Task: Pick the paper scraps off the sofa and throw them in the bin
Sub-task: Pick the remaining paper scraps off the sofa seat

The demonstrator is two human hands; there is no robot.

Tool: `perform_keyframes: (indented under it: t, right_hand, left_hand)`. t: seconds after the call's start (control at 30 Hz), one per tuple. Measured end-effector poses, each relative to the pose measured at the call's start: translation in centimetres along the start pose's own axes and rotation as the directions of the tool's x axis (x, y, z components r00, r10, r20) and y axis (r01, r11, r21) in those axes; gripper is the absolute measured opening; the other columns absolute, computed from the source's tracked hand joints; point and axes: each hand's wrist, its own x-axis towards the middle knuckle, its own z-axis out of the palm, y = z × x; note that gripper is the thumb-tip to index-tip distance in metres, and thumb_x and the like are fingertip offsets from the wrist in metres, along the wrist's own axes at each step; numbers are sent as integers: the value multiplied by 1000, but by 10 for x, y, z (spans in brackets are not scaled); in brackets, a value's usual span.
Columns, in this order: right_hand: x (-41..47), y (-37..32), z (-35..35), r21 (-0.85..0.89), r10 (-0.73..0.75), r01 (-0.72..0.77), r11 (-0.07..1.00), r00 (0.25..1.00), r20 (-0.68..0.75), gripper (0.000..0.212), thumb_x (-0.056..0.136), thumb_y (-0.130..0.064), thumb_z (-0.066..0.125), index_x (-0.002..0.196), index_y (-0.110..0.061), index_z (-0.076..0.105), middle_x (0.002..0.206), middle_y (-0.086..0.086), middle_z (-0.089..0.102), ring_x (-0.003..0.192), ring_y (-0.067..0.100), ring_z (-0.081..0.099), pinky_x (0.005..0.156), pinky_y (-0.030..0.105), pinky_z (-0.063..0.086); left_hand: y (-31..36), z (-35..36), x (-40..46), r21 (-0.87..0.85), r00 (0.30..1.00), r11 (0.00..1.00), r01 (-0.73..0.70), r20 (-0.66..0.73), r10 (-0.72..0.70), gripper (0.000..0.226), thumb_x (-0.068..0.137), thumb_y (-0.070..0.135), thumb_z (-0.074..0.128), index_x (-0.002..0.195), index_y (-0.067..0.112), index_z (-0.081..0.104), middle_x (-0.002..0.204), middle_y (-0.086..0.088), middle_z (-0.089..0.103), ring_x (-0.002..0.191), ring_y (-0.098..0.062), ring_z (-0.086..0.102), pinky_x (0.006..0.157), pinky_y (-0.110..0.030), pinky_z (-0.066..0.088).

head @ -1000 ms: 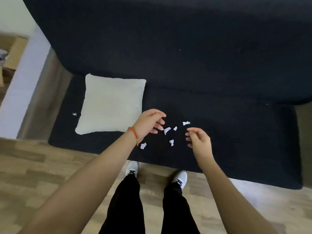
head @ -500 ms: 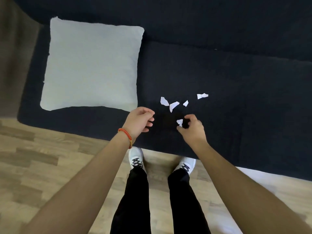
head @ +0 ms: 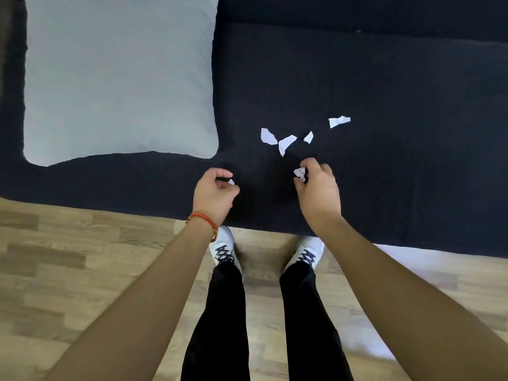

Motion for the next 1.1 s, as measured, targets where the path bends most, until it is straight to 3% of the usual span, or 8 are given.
perform_keyframes:
  t: [0.07, 0.2, 0.33, 0.53, 0.63, 0.77, 1.0, 1.1]
  right_hand:
    - [1, 0, 0, 0, 0, 0, 1000, 1000, -4, 16, 102, -16, 62, 119, -15, 60, 106, 6, 56, 83, 23, 56, 73, 43, 57]
    - [4, 1, 2, 35, 26, -26, 999, 1000, -9, 12, 102, -18, 64, 113, -15, 61, 101, 9, 63, 90, 26, 61, 73, 44, 58]
    - [8, 2, 2, 88, 59, -57, 994, 998, -13, 11, 100, -18, 67, 110, -16, 63, 94, 7, 66, 89, 25, 65, 74, 46, 61]
    - [7, 4, 4, 138, 94, -90, 986, 995, -18, 11, 100, -19, 66, 110, -19, 62, 96, 5, 66, 89, 24, 65, 75, 46, 61]
    - [7, 3, 5, 160, 115, -108, 981, 993, -33, 11, 102, -20, 66, 112, -18, 62, 96, 4, 66, 87, 20, 65, 75, 44, 61]
    - [7, 2, 3, 210, 140, -133, 969, 990, -20, 13, 102, -20, 66, 114, -15, 64, 91, 1, 66, 83, 18, 66, 70, 34, 59]
    - [7, 3, 1, 267, 169, -164, 950, 986, 3, 13, 102, -20, 67, 114, -15, 64, 83, -5, 63, 76, 12, 63, 63, 25, 54]
    - [4, 1, -2, 358, 205, -206, 910, 978, 42, 13, 100, -24, 70, 111, -19, 65, 85, -3, 66, 80, 15, 68, 63, 23, 55]
  left_hand:
    - [-4, 0, 3, 94, 998, 994, -59, -33, 62, 32, 84, 10, 74, 109, 27, 62, 89, -2, 64, 83, -22, 65, 75, -36, 60]
    - [-7, 3, 9, 252, 987, 961, -116, -81, 141, 44, 88, 16, 74, 128, 24, 59, 105, -5, 55, 83, -9, 56, 63, -4, 37]
    - [-9, 7, 14, 340, 978, 926, -165, -63, 198, 40, 94, 17, 71, 131, 23, 58, 118, -5, 47, 79, -2, 51, 80, -20, 42]
    - [-12, 8, 22, 439, 959, 862, -255, 2, 283, 19, 97, 12, 68, 115, 15, 62, 113, -6, 51, 85, -22, 59, 86, -31, 50]
    - [-14, 7, 28, 477, 950, 833, -279, 13, 311, 7, 94, 12, 68, 100, 13, 64, 103, -9, 57, 81, -23, 60, 81, -34, 53]
    - [-17, 7, 31, 519, 948, 806, -284, 28, 316, 7, 89, 9, 66, 89, 14, 61, 92, -6, 62, 78, -18, 58, 67, -22, 43]
    - [-13, 4, 19, 377, 962, 901, -216, -76, 262, 19, 87, 8, 67, 103, 17, 64, 87, 3, 69, 80, -14, 64, 73, -27, 48]
    - [-1, 8, 4, -56, 992, 995, -81, -105, 75, 21, 88, 1, 67, 105, 13, 74, 81, 4, 71, 74, -4, 68, 73, -21, 53]
